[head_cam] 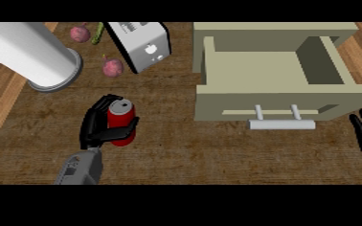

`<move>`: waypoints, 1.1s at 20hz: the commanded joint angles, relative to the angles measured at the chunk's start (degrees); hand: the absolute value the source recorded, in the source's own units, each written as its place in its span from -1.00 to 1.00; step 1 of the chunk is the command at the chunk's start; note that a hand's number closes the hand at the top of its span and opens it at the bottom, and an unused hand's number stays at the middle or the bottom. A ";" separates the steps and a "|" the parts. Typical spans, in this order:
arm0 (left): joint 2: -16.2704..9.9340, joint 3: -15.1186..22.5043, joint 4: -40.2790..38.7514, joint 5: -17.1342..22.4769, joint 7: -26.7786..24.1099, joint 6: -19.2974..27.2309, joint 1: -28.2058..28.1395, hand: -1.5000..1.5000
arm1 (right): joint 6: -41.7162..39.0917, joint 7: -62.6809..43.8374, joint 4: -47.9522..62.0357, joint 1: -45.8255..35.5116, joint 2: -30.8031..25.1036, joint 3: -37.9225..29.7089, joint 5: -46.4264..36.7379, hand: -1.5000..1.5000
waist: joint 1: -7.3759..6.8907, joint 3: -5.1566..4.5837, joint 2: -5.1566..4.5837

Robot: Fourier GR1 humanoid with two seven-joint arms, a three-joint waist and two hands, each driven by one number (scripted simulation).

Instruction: Pick up the can, place it into the drawer and close the drawer

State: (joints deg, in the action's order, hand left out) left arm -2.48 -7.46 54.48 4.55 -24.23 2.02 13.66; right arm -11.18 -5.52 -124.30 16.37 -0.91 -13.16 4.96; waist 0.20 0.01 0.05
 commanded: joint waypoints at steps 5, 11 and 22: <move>-5.69 -3.83 1.03 3.76 1.51 -3.45 1.90 1.00 | 0.61 -1.71 -3.95 0.29 0.84 1.19 -1.00 -1.00 | 0.05 -0.02 -0.03; -1.49 0.83 12.04 2.52 6.21 0.55 -0.47 1.00 | -1.52 1.28 0.70 0.08 0.19 -1.66 0.95 -1.00 | -0.10 0.00 0.02; -0.02 8.14 25.83 -2.61 21.85 5.67 7.49 1.00 | -1.97 -0.78 -3.30 3.40 -1.21 -3.44 4.56 -1.00 | 0.01 0.03 0.16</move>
State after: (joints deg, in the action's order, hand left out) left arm -3.41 -2.18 73.55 3.95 -8.71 4.98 18.97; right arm -12.07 -5.19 -126.53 18.66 -1.41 -15.01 7.35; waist 0.24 0.02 0.10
